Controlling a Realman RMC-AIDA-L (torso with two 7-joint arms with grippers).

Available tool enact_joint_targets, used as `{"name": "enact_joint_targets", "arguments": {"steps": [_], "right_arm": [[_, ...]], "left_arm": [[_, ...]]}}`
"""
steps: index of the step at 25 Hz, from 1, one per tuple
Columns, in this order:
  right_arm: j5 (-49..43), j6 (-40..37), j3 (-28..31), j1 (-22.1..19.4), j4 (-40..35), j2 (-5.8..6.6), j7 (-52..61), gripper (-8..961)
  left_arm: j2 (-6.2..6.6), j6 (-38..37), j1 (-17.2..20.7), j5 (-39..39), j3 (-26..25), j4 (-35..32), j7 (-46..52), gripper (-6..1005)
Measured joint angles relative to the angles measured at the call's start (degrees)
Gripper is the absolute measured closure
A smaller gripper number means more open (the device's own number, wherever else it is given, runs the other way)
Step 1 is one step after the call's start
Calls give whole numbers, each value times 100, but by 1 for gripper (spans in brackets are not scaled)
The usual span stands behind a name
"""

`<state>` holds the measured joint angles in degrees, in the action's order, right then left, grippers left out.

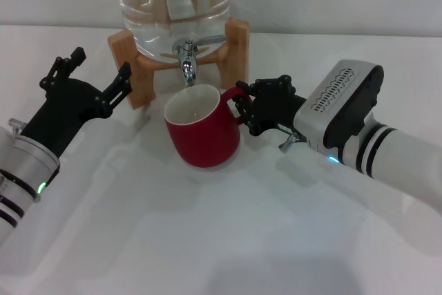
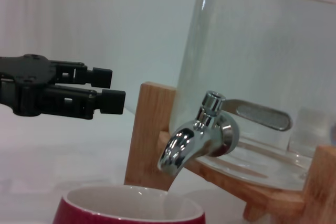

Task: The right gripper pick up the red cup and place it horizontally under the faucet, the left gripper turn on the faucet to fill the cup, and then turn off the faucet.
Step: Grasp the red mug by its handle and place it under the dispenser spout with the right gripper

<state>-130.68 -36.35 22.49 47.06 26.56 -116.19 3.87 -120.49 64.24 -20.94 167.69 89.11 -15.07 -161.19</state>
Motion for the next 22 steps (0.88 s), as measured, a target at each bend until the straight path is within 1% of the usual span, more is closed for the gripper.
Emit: {"name": "enact_joint_targets", "arguments": {"steps": [12,22], "right_arm": [[41,-19,38,-55,-24,0,0,829],[-17,-14,5,-29,-8,0,-36,830]], "left_arm": [[-9,-11,-24,1,63,-15,0,124],[-10,-170,-45,9,-80,-13,0,124]]}}
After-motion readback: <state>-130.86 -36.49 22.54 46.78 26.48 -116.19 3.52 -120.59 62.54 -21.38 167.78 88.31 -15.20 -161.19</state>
